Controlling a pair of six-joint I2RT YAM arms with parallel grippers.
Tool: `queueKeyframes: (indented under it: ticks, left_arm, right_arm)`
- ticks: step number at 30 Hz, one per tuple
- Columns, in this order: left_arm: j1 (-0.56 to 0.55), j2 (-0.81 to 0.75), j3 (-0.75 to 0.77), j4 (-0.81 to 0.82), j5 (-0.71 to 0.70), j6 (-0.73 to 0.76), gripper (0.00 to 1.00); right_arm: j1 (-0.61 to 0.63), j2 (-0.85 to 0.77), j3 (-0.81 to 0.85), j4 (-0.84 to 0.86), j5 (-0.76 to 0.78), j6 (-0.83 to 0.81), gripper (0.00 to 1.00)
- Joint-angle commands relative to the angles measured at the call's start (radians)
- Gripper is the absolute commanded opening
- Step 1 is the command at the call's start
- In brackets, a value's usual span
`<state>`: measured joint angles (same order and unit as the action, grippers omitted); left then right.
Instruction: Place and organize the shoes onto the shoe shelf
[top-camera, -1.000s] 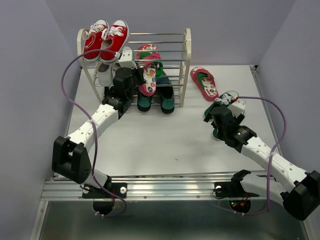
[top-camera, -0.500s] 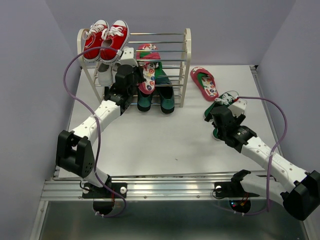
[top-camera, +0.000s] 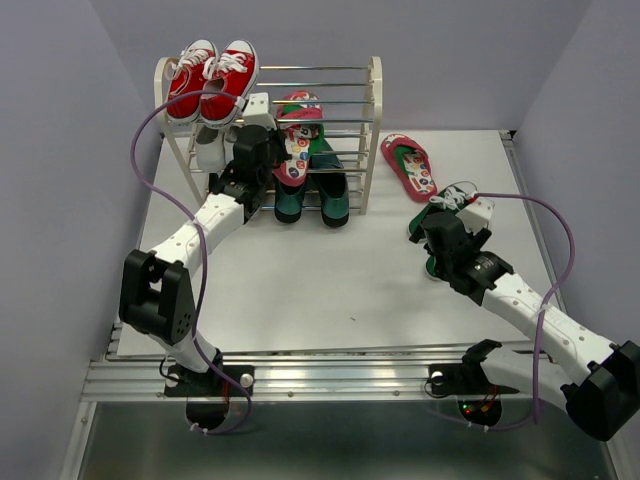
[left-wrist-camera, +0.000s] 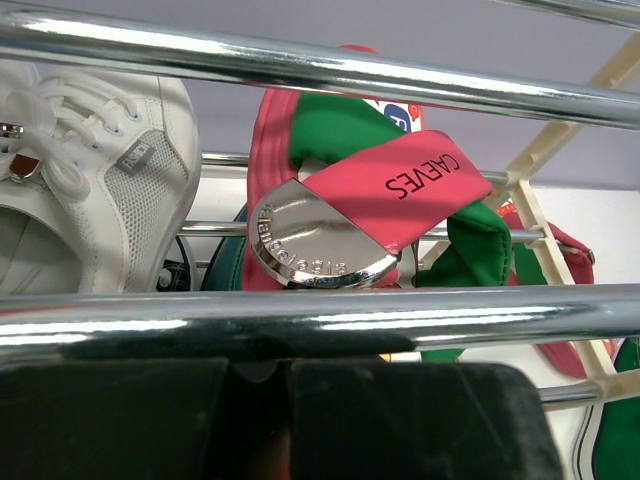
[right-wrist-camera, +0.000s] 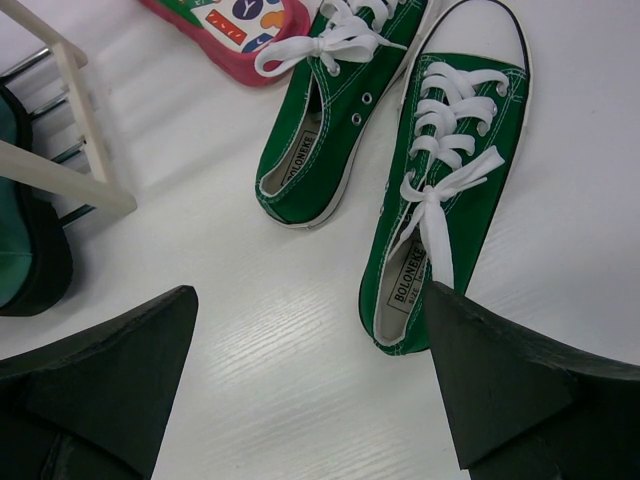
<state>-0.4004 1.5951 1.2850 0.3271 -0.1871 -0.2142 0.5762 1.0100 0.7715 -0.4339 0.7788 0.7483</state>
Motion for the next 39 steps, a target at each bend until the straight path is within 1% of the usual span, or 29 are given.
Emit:
queueKeyframes:
  ticks: [1,7,8,9,10,11,12,13,18,19,20,23,30,39]
  left_arm:
    - [0.006,-0.029,0.07,0.138,-0.049,-0.011,0.0]
    - [0.006,-0.034,0.054,0.116,-0.155,-0.056,0.0]
    - [0.006,-0.034,0.056,0.107,-0.169,-0.06,0.05]
    - [0.006,-0.027,0.06,0.099,-0.175,-0.065,0.15]
    - [0.008,-0.026,0.063,0.092,-0.173,-0.063,0.28]
    - [0.008,-0.026,0.063,0.092,-0.151,-0.054,0.51]
    - [0.006,-0.026,0.065,0.092,-0.143,-0.05,0.57]
    - [0.006,-0.029,0.06,0.092,-0.134,-0.05,0.59]
    - [0.006,-0.021,0.073,0.079,-0.117,-0.028,0.61]
    - [0.006,-0.018,0.08,0.072,-0.111,-0.028,0.62]
    - [0.006,-0.017,0.082,0.063,-0.098,-0.028,0.67]
    - [0.006,-0.012,0.076,0.058,-0.094,-0.03,0.7]
    - [0.006,0.011,0.056,0.038,-0.066,-0.051,0.71]
    - [0.008,0.051,0.057,0.024,-0.029,-0.08,0.69]
  right_arm:
    - [-0.004,0.002,0.041,0.049,0.04,0.0,1.0]
    - [-0.004,-0.002,0.043,0.049,0.033,-0.006,1.0]
    - [-0.004,-0.004,0.043,0.05,0.03,-0.009,1.0]
    - [-0.004,-0.005,0.043,0.05,0.021,-0.012,1.0]
    - [-0.004,-0.005,0.045,0.049,0.016,-0.018,1.0]
    - [-0.004,-0.005,0.045,0.049,0.011,-0.029,1.0]
    - [-0.004,-0.007,0.046,0.05,0.008,-0.033,1.0]
    - [-0.004,-0.008,0.045,0.049,0.008,-0.036,1.0]
    - [-0.004,-0.031,0.041,0.049,0.002,-0.033,1.0]
    - [-0.004,-0.034,0.041,0.049,0.0,-0.033,1.0]
    - [-0.004,-0.036,0.041,0.049,0.0,-0.033,1.0]
    - [-0.004,-0.04,0.038,0.049,-0.001,-0.029,1.0]
    - [-0.004,-0.048,0.035,0.049,0.004,-0.029,1.0]
    - [-0.004,-0.06,0.028,0.05,0.007,-0.029,1.0]
